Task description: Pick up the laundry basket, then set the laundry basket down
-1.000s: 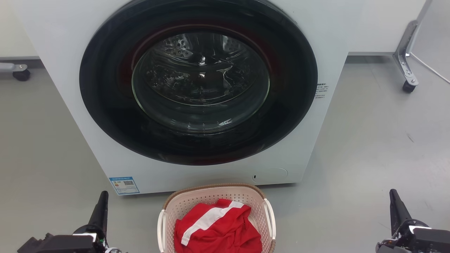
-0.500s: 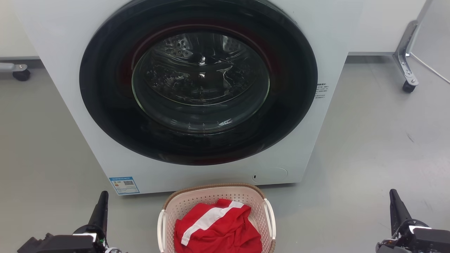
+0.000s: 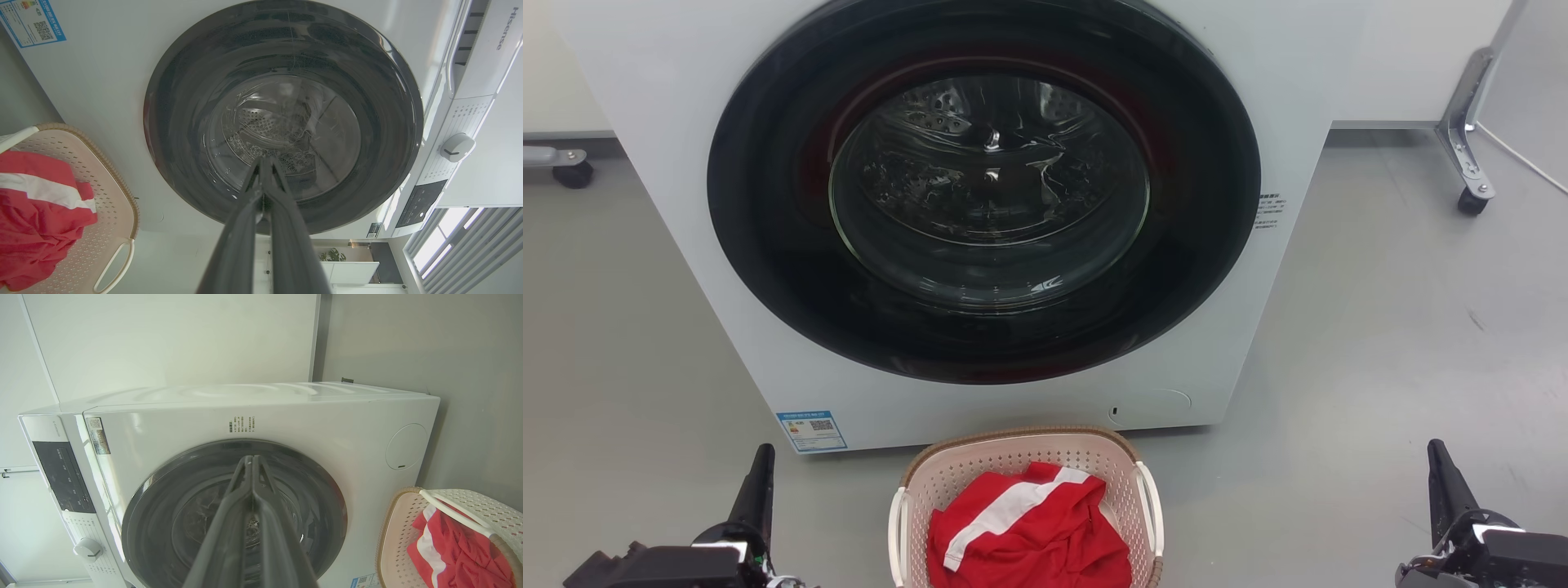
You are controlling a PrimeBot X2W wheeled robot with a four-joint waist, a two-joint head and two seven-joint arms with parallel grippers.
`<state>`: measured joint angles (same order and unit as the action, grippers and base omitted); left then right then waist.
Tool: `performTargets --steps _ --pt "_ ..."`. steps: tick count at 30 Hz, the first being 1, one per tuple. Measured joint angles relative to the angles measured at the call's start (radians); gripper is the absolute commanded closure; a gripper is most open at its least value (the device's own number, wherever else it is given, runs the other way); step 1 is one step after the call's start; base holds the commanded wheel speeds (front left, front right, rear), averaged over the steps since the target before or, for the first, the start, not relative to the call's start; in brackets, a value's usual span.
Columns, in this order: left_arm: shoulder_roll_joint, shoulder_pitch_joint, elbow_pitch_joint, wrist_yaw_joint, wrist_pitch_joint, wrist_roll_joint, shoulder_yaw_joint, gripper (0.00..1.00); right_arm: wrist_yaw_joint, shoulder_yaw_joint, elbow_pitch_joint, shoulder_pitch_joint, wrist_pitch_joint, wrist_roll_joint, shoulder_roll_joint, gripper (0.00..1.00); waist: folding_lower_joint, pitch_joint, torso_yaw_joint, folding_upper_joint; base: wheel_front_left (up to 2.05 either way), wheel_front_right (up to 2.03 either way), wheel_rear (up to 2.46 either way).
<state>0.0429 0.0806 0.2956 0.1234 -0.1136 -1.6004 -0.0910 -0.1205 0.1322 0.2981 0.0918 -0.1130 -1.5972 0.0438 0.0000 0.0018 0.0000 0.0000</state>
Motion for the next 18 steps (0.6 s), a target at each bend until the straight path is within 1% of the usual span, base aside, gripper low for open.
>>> performTargets --steps 18 --pt "0.0 0.0 0.0 0.0 0.0 0.0 0.0 1.0 0.0 0.0 0.0 0.0 0.0 0.0 0.0 1.0 0.0 0.0 0.0 0.0 0.0 0.0 0.0"
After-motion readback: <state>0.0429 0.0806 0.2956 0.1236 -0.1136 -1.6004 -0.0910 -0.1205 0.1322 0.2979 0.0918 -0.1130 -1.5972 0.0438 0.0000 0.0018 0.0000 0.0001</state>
